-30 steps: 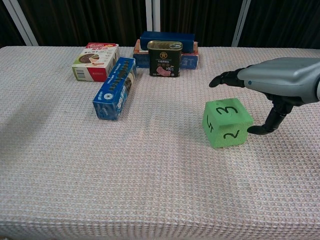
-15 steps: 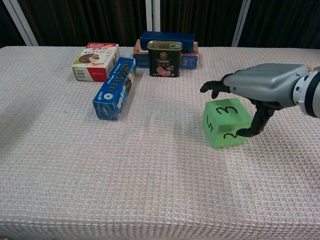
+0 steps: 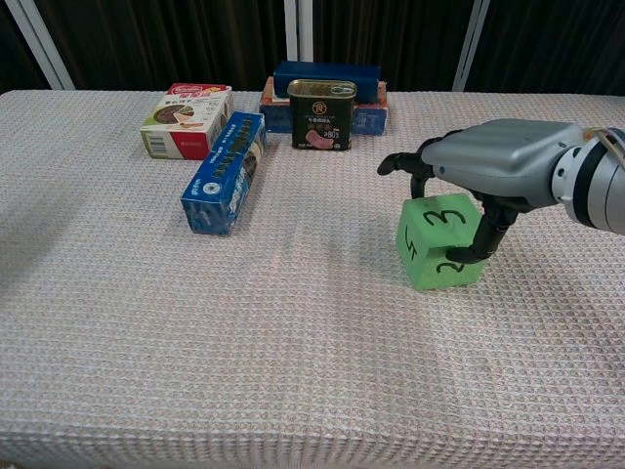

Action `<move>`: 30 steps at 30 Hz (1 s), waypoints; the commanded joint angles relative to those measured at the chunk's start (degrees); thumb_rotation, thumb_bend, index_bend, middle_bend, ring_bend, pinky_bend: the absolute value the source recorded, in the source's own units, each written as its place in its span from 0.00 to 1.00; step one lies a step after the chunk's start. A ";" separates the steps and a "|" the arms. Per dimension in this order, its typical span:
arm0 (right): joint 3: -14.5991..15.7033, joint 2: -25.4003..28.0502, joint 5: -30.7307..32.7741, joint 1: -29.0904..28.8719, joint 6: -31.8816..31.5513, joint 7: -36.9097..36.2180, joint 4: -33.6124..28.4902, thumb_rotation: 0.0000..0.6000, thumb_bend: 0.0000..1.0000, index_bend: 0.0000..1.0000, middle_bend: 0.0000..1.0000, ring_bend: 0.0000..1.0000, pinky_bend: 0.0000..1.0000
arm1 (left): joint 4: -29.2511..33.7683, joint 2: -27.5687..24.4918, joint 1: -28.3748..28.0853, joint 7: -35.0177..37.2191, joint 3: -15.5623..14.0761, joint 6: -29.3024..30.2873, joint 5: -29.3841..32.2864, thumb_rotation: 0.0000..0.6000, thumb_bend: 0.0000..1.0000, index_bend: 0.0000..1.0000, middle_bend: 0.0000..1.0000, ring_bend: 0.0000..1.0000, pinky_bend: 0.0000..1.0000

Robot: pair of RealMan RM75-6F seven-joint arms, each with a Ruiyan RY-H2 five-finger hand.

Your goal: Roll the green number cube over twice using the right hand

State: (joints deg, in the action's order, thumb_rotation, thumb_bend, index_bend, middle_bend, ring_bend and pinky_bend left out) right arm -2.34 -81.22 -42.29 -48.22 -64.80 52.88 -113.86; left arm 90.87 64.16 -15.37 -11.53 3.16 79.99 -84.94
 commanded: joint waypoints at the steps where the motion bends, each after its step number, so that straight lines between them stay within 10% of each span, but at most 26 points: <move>1: 0.05 -0.66 -2.04 0.25 -0.57 -1.40 0.80 1.00 0.29 0.00 0.49 0.02 0.00 | 0.11 -0.06 0.06 0.37 0.01 -0.13 0.02 0.92 0.17 0.17 0.15 0.12 0.20; 6: -0.57 -0.74 -16.92 4.76 -1.96 -16.91 2.62 1.00 0.33 0.00 0.61 0.12 0.00 | 0.24 -0.26 0.24 0.87 0.01 -0.15 -0.07 0.92 0.17 0.17 0.15 0.12 0.20; 11: 1.06 -4.89 -37.99 13.39 -8.98 -55.87 17.52 1.00 0.33 0.00 0.68 0.17 0.00 | -0.21 -0.01 0.32 1.48 -0.02 -0.38 -0.14 0.92 0.17 0.17 0.15 0.12 0.20; 19: 3.46 -14.35 -43.88 18.97 -10.93 -104.73 45.39 1.00 0.44 0.00 0.66 0.17 0.00 | -0.65 0.61 0.24 1.10 -0.25 -0.70 -0.78 0.92 0.17 0.17 0.15 0.12 0.20; 30: 5.18 -18.74 -48.57 18.99 -9.05 -121.24 60.67 1.00 0.41 0.00 0.59 0.14 0.00 | -2.64 2.16 0.13 1.83 -0.01 0.51 -2.45 0.92 0.17 0.18 0.15 0.12 0.20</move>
State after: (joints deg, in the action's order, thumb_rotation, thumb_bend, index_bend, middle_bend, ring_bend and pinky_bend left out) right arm 1.67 -97.22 -87.60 -30.66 -73.87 -65.56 -57.65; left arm 88.32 66.23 -15.24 -9.79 3.15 80.42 -87.30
